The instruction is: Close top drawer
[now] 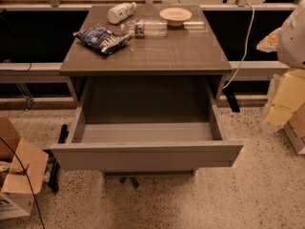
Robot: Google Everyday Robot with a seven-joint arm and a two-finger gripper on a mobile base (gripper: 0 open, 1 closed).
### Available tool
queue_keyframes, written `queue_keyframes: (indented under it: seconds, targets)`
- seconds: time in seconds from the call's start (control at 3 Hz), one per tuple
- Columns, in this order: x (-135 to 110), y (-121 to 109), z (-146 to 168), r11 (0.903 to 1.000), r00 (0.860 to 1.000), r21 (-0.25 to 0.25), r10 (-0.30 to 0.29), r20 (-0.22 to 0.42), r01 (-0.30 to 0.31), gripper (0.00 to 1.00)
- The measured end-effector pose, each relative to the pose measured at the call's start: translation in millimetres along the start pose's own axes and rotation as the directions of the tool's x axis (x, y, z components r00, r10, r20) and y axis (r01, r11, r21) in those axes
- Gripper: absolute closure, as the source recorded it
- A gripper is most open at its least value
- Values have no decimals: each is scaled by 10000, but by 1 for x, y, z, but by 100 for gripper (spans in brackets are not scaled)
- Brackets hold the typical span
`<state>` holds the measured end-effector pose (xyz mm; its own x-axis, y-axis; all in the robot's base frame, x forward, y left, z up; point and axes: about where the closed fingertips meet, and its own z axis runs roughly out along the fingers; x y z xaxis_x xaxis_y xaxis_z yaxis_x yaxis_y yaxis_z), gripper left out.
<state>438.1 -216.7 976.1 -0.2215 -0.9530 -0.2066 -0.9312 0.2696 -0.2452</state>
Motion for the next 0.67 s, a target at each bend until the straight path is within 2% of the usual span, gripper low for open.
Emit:
queue_keyframes:
  seconds: [0.33, 0.67]
  targets:
    - [0, 0, 0, 10000, 10000, 0, 0, 0, 0, 0]
    - [-1, 0, -1, 10000, 10000, 69, -8, 24, 8, 10]
